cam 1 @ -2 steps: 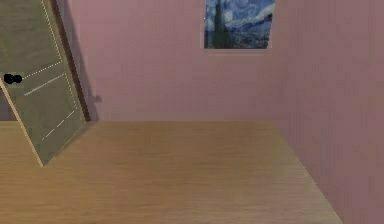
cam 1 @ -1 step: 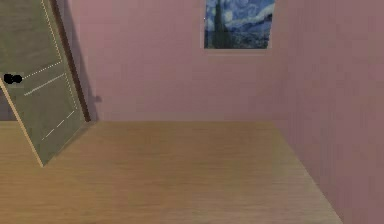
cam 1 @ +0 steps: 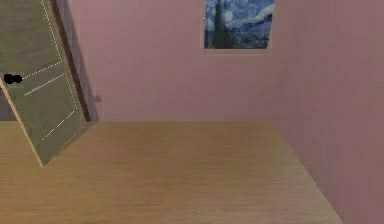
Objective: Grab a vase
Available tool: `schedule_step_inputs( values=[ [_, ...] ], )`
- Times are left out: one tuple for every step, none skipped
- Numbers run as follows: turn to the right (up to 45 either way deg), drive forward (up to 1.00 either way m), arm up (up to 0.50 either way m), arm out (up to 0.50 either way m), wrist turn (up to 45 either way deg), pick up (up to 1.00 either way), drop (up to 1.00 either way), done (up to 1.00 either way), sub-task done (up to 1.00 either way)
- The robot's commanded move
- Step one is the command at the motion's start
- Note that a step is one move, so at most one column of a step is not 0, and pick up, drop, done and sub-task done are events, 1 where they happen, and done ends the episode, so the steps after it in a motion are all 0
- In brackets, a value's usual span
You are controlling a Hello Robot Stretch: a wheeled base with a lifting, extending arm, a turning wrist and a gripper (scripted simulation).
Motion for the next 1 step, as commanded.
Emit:
schedule_step_inputs(
  values=[
    [0.0, 0.00, -0.20, 0.00, 0.0, 0.00, 0.00, 0.00, 0.00]
  ],
)
